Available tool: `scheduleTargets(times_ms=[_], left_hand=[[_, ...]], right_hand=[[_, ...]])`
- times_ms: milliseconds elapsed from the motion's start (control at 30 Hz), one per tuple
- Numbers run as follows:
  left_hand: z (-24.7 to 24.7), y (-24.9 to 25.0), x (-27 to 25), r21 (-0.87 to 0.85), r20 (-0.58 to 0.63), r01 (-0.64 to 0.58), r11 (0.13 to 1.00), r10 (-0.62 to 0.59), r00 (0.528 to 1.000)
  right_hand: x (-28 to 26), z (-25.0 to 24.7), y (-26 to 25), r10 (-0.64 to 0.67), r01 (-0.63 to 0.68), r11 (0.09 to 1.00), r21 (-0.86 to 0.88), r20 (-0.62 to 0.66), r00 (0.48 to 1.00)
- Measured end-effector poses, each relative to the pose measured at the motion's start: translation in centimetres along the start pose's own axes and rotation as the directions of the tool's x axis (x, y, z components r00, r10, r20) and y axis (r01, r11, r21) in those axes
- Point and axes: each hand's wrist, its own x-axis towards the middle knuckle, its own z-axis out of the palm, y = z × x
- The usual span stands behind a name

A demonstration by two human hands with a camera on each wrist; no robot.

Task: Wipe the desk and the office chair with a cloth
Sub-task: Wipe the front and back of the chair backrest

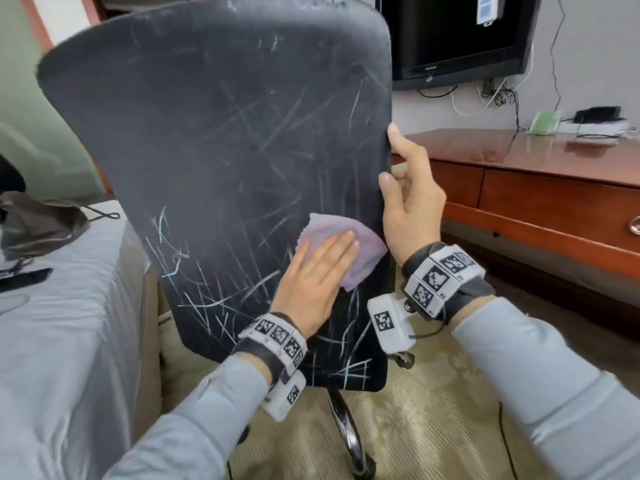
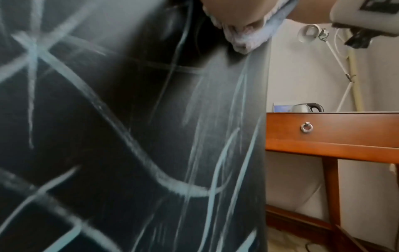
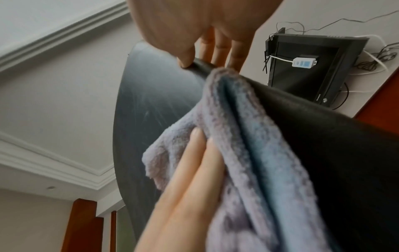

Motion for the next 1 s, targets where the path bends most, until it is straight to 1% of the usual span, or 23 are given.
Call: scheduleTargets(times_ms=[33,100,133,200,233,267,300,367,433,500,533,567,600,633,667,700,733,767,800,833,900,933,1000], left_hand=[[-0.5,-0.5,0.1,0.007,-0.005,-0.028,1.0,0.028,1.0],[-2.8,-1.0,3.0,0.024,-0.051,-0.045,0.999,0.046,0.998],[-4.0,-1.3,5.1,0.005,-0.116,-0.016,1.0,0.017,0.993],[-5.3,-1.9,8.4,-0.107,-0.266,0.097,0.99,-0.122,0.956],[-5.0,-1.8,8.8,-0.16,-0.296,0.129,0.979,-0.172,0.939],[-4.2,-1.3,7.9,-0.184,-0.286,0.127,0.975,-0.177,0.942],[-2.8,-0.7,6.0,-0.176,-0.241,0.1,0.979,-0.141,0.96],[0.3,0.6,0.6,-0.125,-0.084,0.034,0.992,-0.045,0.995],[1.5,0.6,-3.0,-0.058,0.043,-0.035,0.998,0.038,0.998],[0.7,-0.7,-2.9,0.01,0.097,-0.134,0.991,0.133,0.986],[-0.3,-1.3,-1.8,0.046,0.09,-0.153,0.987,0.148,0.985],[-1.3,-1.7,-0.1,0.056,0.025,-0.116,0.992,0.115,0.993],[-2.3,-2.0,1.8,0.014,-0.089,-0.01,1.0,0.011,0.996],[-3.0,-2.2,3.5,-0.09,-0.208,0.136,0.987,-0.152,0.966],[-3.3,-2.1,4.7,-0.209,-0.291,0.244,0.947,-0.299,0.909],[-3.0,-1.6,4.9,-0.281,-0.328,0.28,0.918,-0.366,0.871],[-2.0,-0.7,3.9,-0.288,-0.319,0.269,0.919,-0.357,0.878],[-0.4,0.4,1.7,-0.253,-0.263,0.229,0.94,-0.295,0.919],[1.6,1.4,-1.4,-0.205,-0.17,0.177,0.963,-0.213,0.962],[3.4,2.3,-4.7,-0.16,-0.07,0.139,0.977,-0.152,0.986],[5.2,2.9,-9.7,-0.083,0.078,0.12,0.989,-0.114,0.99],[5.2,2.6,-10.5,-0.07,0.096,0.116,0.991,-0.109,0.989],[3.8,1.9,-9.1,-0.056,0.098,0.091,0.994,-0.085,0.992]], right_hand=[[-0.1,0.2,-0.1,0.0,0.0,1.0,0.002,0.002,1.0],[-0.1,0.5,-0.2,0.017,-0.017,1.0,0.003,0.005,1.0],[-0.3,0.5,-0.2,0.025,-0.025,1.0,0.001,0.009,1.0],[-0.8,0.7,-0.2,0.025,-0.024,0.999,-0.04,0.029,0.999],[-1.0,0.8,-0.2,0.028,-0.025,0.997,-0.072,0.047,0.999],[-1.3,0.9,-0.2,0.041,-0.035,0.995,-0.098,0.067,0.997],[-1.4,0.9,-0.3,0.057,-0.048,0.992,-0.118,0.078,0.995],[-1.7,0.7,-0.6,0.073,-0.06,0.985,-0.163,0.073,0.995],[-2.1,0.5,-0.7,0.067,-0.053,0.981,-0.184,0.072,0.995],[-2.3,0.6,-0.8,0.113,-0.103,0.983,-0.152,0.065,0.991],[-2.4,0.7,-0.7,0.167,-0.16,0.979,-0.126,0.045,0.985],[-2.5,0.8,-0.6,0.223,-0.22,0.969,-0.109,0.016,0.975],[-2.7,0.8,-0.5,0.27,-0.269,0.957,-0.108,-0.011,0.963],[-2.9,0.9,-0.5,0.303,-0.304,0.946,-0.11,-0.026,0.953],[-3.0,1.0,-0.4,0.322,-0.324,0.94,-0.109,-0.03,0.946],[-3.1,1.1,-0.5,0.335,-0.336,0.936,-0.104,-0.026,0.942],[-2.9,1.3,-0.7,0.345,-0.345,0.933,-0.1,-0.017,0.939],[-2.8,1.4,-0.8,0.349,-0.348,0.932,-0.103,-0.012,0.937],[-2.6,1.4,-0.8,0.349,-0.348,0.931,-0.113,-0.013,0.937],[-2.5,1.4,-0.9,0.349,-0.348,0.93,-0.118,-0.015,0.937],[-2.8,1.5,-0.9,0.363,-0.363,0.927,-0.098,-0.018,0.932],[-3.2,1.6,-0.8,0.374,-0.374,0.924,-0.084,-0.012,0.927],[-4.7,1.7,-0.6,0.396,-0.397,0.915,-0.074,-0.017,0.918]])
